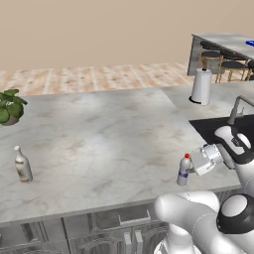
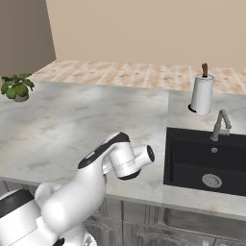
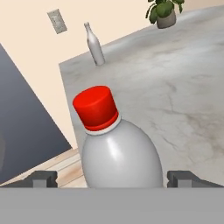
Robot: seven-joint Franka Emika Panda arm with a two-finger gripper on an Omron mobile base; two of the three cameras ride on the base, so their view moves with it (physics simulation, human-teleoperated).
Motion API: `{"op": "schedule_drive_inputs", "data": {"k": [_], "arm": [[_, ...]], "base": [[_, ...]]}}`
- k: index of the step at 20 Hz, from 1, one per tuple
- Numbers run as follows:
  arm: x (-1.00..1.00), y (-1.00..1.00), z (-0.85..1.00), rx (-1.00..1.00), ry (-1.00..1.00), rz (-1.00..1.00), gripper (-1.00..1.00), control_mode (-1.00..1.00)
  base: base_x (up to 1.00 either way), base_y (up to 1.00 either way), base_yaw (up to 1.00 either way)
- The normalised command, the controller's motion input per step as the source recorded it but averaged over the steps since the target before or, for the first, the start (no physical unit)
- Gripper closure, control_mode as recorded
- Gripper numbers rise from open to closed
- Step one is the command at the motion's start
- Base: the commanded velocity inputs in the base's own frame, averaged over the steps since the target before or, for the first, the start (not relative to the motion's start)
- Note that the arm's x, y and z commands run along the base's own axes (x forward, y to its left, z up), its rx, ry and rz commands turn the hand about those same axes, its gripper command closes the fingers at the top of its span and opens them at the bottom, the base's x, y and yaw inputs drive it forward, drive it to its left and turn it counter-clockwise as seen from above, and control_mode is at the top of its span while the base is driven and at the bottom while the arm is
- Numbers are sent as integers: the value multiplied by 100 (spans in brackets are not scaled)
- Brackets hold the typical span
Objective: Place the drinks on the dining counter in a tight cluster.
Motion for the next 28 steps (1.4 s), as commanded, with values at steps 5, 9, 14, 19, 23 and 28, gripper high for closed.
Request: {"op": "schedule_drive_inputs", "data": {"k": [5, 9, 14, 19, 23, 28], "arm": [[0, 0, 0, 0, 0, 0, -100, -100], [0, 0, 0, 0, 0, 0, 100, -100], [0, 0, 0, 0, 0, 0, 100, -100], [-8, 0, 33, 0, -1, 0, 100, -100], [-16, 0, 97, 0, 0, 0, 100, -100], [-30, 0, 100, 0, 0, 0, 100, -100]], "base": [[0, 0, 0], [0, 0, 0], [0, 0, 0], [0, 0, 0], [0, 0, 0], [0, 0, 0]]}}
